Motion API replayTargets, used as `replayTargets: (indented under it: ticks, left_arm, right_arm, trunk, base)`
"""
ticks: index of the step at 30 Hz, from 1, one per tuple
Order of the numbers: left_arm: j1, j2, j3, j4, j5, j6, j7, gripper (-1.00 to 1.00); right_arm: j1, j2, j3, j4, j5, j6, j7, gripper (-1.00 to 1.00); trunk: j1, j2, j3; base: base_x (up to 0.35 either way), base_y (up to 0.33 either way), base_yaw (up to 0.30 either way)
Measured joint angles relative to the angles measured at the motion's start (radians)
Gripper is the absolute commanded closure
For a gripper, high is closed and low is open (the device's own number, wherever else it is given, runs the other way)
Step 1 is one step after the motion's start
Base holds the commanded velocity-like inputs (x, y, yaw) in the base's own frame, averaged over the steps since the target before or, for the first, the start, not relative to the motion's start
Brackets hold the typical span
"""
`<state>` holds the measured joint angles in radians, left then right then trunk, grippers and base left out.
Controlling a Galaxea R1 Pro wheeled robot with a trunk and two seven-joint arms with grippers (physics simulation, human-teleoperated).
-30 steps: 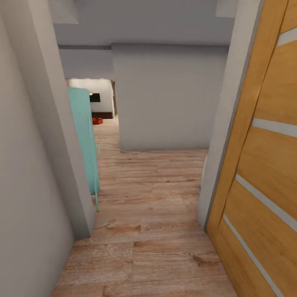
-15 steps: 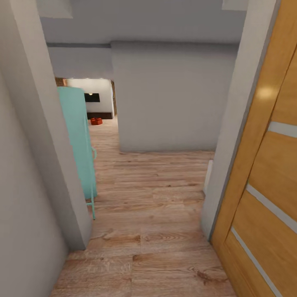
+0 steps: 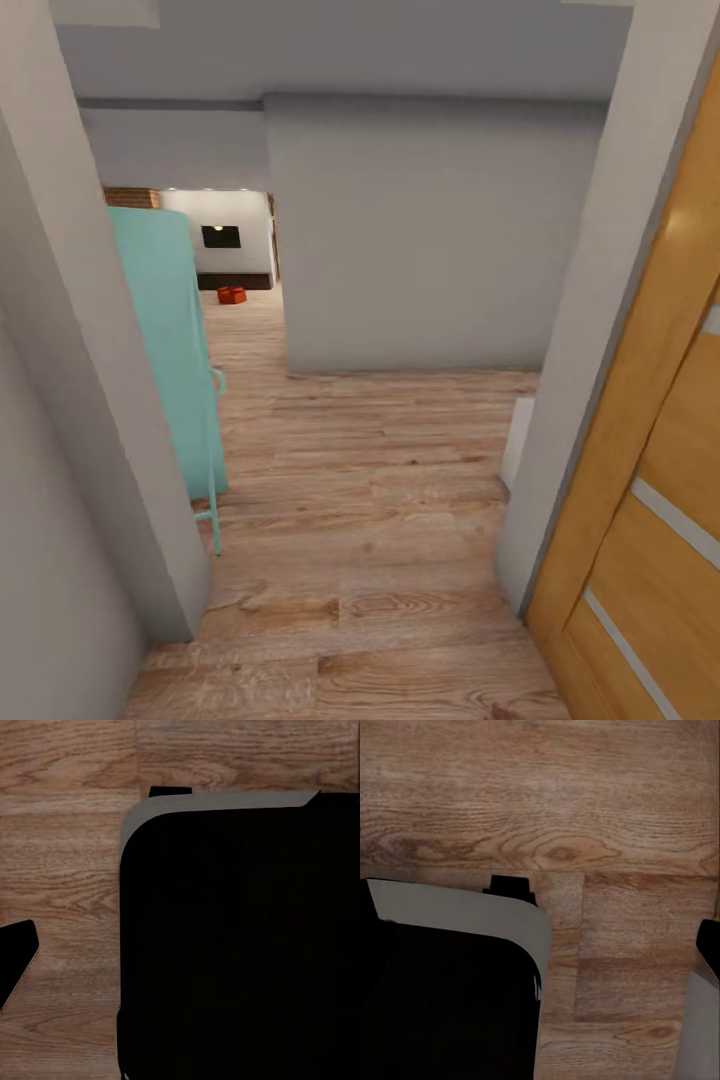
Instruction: Move the two storage containers from the living room to the garage. In the garage, place one container on the floor and stack the other container on top of it (either order is fine).
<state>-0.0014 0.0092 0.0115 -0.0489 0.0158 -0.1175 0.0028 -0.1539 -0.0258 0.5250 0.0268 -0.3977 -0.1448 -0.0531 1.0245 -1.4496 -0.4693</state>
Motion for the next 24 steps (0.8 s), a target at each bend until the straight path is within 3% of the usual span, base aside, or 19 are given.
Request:
replayTargets:
  ticks: [24]
  left_arm:
    - [0.000, 0.000, 0.000, 0.000, 0.000, -0.002, 0.000, -1.00]
  right_arm:
    - [0.000, 0.001, -0.004, -0.006, 0.002, 0.001, 0.001, -1.00]
  trunk:
    - [0.000, 0.000, 0.000]
  base:
    - [0.322, 0.000, 0.000]
